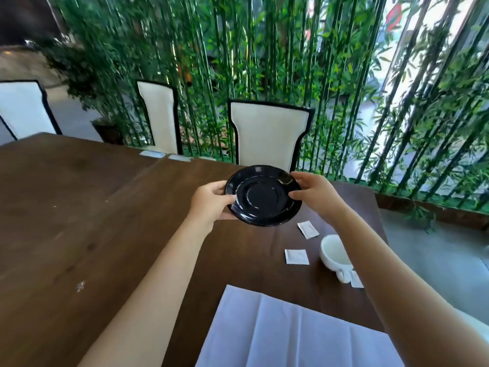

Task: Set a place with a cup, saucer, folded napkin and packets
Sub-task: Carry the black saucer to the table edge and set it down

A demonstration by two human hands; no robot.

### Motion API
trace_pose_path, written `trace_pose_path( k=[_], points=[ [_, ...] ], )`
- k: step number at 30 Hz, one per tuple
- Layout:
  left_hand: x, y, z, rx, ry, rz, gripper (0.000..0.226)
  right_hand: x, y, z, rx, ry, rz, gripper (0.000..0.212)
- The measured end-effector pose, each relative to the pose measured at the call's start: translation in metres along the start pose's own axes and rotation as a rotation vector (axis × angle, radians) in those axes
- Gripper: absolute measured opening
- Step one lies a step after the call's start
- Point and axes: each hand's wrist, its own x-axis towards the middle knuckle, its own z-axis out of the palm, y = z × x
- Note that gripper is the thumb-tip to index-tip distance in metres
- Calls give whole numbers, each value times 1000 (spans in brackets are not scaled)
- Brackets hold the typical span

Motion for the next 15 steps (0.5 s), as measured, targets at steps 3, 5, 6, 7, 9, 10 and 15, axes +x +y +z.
trace_pose_path(
  k=[3,5,6,7,9,10,15],
  points=[
    [-23,22,-14,-10,22,24,31,-14,-29,-3,15,-31,-30,45],
    [-38,34,-23,-10,43,38,36,-23,-47,-2,20,-47,-49,44],
    [-46,39,-29,-9,53,40,38,-28,-55,0,22,-56,-62,43],
    [-54,44,-35,-11,65,37,40,-32,-63,3,29,-67,-75,41],
    [-71,51,-48,-28,88,23,41,-42,-77,11,41,-100,-102,42],
    [-80,54,-55,-37,100,16,41,-47,-83,17,35,-117,-113,43],
    [-125,55,-96,-45,189,-18,39,-63,-103,56,39,-225,-116,32]
  ],
)
